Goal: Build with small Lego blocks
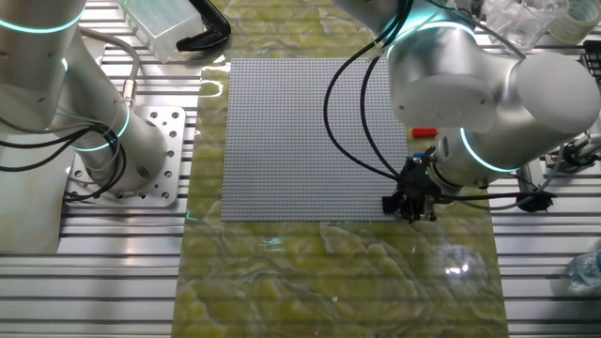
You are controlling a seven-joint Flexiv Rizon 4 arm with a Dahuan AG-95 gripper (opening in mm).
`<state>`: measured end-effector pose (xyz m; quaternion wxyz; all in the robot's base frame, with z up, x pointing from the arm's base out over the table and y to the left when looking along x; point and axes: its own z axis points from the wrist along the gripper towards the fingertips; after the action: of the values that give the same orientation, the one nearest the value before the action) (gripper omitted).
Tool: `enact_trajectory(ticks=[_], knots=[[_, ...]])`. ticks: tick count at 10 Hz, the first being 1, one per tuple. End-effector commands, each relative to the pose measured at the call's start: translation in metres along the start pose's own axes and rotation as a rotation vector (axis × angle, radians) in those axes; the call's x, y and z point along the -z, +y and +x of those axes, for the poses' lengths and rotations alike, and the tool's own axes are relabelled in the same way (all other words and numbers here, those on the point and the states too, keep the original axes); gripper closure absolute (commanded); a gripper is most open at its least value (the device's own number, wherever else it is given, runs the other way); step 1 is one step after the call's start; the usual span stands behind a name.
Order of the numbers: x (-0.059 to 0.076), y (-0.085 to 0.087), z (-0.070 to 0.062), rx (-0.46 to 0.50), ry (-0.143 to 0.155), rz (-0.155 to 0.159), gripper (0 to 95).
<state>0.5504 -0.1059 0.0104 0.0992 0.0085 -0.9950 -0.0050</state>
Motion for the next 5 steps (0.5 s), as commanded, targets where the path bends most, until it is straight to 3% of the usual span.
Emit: enact_trajectory(ticks=[1,5], knots=[[-0.0244,0.0004,-0.0008,-0.001,0.003,-0.002,95.0],[-0.0269,0.0003,-0.0009,-0.003,0.004,-0.004,95.0]])
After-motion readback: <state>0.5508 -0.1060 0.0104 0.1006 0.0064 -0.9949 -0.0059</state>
